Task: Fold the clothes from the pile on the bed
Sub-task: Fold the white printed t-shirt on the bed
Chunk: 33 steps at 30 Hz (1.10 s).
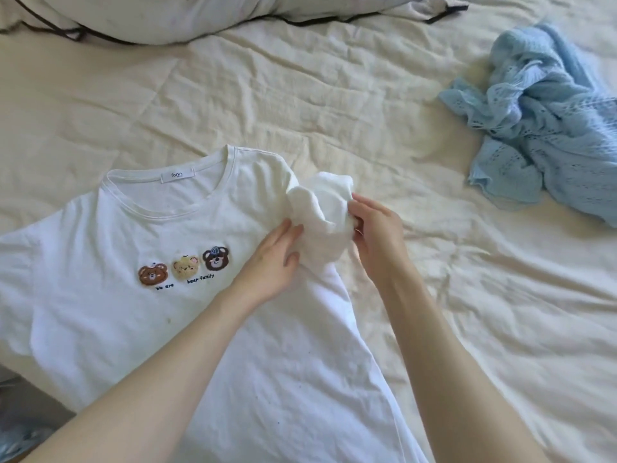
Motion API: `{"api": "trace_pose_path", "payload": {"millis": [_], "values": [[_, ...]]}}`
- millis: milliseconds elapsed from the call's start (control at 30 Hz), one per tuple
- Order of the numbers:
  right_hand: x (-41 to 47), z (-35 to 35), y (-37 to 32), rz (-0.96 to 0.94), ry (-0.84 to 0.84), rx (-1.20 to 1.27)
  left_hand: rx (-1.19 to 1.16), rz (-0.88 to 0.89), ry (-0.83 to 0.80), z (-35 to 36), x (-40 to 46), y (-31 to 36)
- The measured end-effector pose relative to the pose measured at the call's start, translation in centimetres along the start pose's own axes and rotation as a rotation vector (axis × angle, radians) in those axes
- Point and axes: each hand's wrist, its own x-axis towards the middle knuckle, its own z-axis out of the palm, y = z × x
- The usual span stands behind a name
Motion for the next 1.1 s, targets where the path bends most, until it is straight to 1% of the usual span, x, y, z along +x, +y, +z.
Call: {"api": "trace_pose_path", "payload": {"millis": [33, 67, 100, 167, 233, 267, 333, 400, 433, 500, 567, 600, 667, 700, 767, 833, 867, 900, 933, 1000, 1033, 1067, 1100], "values": [[-0.3, -0.4, 0.4, -0.102, 0.061, -0.142, 0.014, 0.006, -0.023, 0.2, -0.2, -0.4], [-0.5, -0.8, 0.8, -0.155, 0.099, -0.234, 0.029, 0.019, -0.044, 0.4, -0.4, -0.7], [-0.6, -1.0, 1.2, -0.146, 0.100, -0.264, 0.040, 0.027, -0.065, 0.5, -0.7, -1.1], [0.1, -1.3, 1.6, 0.002, 0.015, -0.158, 0.043, 0.021, -0.101, 0.4, -0.8, -1.5], [0.8, -1.6, 1.3, 0.163, -0.079, 0.031, 0.028, 0.012, -0.130, 0.0, -0.7, -1.8], [1.1, -1.7, 1.1, 0.202, -0.121, 0.090, 0.016, 0.004, -0.138, -0.2, -0.6, -1.8], [1.3, -1.8, 0.7, 0.229, -0.213, 0.084, -0.017, -0.020, -0.145, -0.5, -0.3, -1.7], [1.1, -1.9, 0.0, 0.226, -0.240, -0.005, -0.068, -0.052, -0.146, -0.7, -0.1, -1.5], [0.9, -2.0, -0.5, 0.186, -0.207, -0.056, -0.093, -0.069, -0.141, -0.8, 0.0, -1.4], [0.2, -2.2, -1.8, 0.020, -0.037, -0.204, -0.139, -0.094, -0.114, -0.8, 0.2, -1.1], [-0.8, -2.7, -3.0, -0.234, 0.161, -0.333, -0.196, -0.111, -0.051, -0.7, 0.4, -0.4], [-1.7, -2.8, -3.5, -0.382, 0.224, -0.365, -0.225, -0.129, -0.002, -0.7, 0.6, 0.1], [-3.5, -3.1, -4.3, -0.655, 0.294, -0.419, -0.271, -0.188, 0.111, -0.9, 1.2, 1.0], [-4.0, -3.6, -4.6, -0.757, 0.325, -0.441, -0.265, -0.211, 0.163, -1.1, 1.5, 1.4], [-4.5, -4.9, -4.7, -0.879, 0.379, -0.478, -0.173, -0.222, 0.239, -1.6, 2.0, 2.2], [-4.5, -5.9, -4.2, -0.923, 0.363, -0.609, -0.076, -0.177, 0.296, -2.1, 2.6, 3.0], [-4.4, -6.3, -3.5, -0.890, 0.326, -0.687, -0.038, -0.133, 0.313, -2.3, 2.8, 3.5], [-4.1, -6.8, -2.4, -0.800, 0.309, -0.718, -0.006, -0.080, 0.314, -2.3, 3.2, 4.0], [-3.9, -7.3, -1.4, -0.662, 0.329, -0.679, 0.027, -0.024, 0.300, -2.3, 3.6, 4.6], [-3.5, -8.2, 0.4, -0.307, 0.393, -0.453, 0.115, 0.087, 0.250, -1.8, 4.8, 5.7], [-3.3, -8.5, 1.0, -0.137, 0.382, -0.334, 0.163, 0.141, 0.221, -1.4, 5.5, 6.4], [-3.0, -8.7, 1.7, -0.005, 0.357, -0.216, 0.206, 0.193, 0.191, -1.0, 6.2, 7.1], [-2.7, -8.8, 2.3, 0.085, 0.329, -0.088, 0.238, 0.235, 0.162, -0.4, 7.0, 7.8]]}}
